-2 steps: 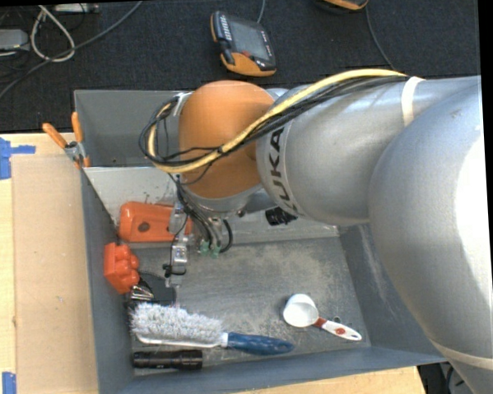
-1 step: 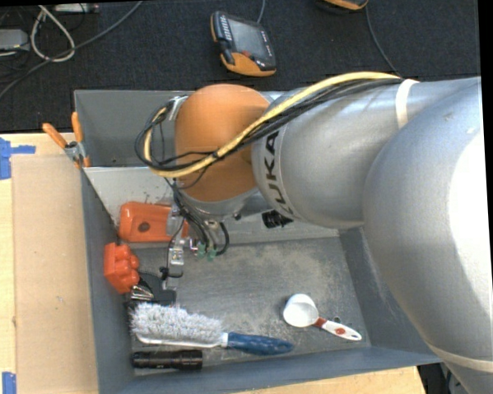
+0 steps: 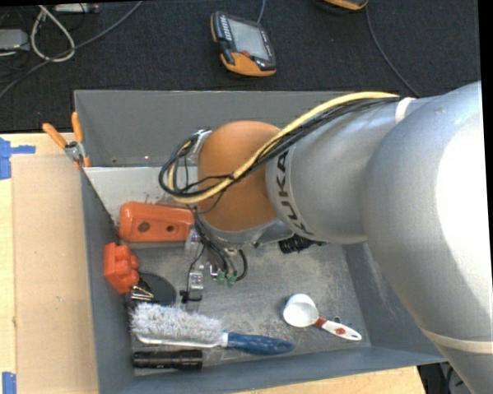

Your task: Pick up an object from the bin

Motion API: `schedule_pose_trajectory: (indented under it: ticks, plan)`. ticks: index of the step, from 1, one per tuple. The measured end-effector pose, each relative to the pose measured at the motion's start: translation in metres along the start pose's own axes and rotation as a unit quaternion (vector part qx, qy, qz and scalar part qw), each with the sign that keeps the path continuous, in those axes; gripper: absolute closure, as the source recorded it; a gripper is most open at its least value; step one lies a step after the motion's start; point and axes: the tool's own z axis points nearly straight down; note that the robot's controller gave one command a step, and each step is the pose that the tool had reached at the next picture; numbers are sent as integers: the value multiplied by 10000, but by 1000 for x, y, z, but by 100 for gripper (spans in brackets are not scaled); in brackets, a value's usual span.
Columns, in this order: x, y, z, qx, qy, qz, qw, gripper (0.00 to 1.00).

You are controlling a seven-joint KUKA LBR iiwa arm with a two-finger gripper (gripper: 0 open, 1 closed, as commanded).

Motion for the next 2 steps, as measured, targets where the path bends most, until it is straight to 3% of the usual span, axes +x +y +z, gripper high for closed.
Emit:
schedule_pose_trajectory:
  ticks: [1,2]
  plan:
    - [10,-5,-24,-46,-63,-7,10000,0]
    - [-14,-18,-6,-7,-12,-155,9999,0]
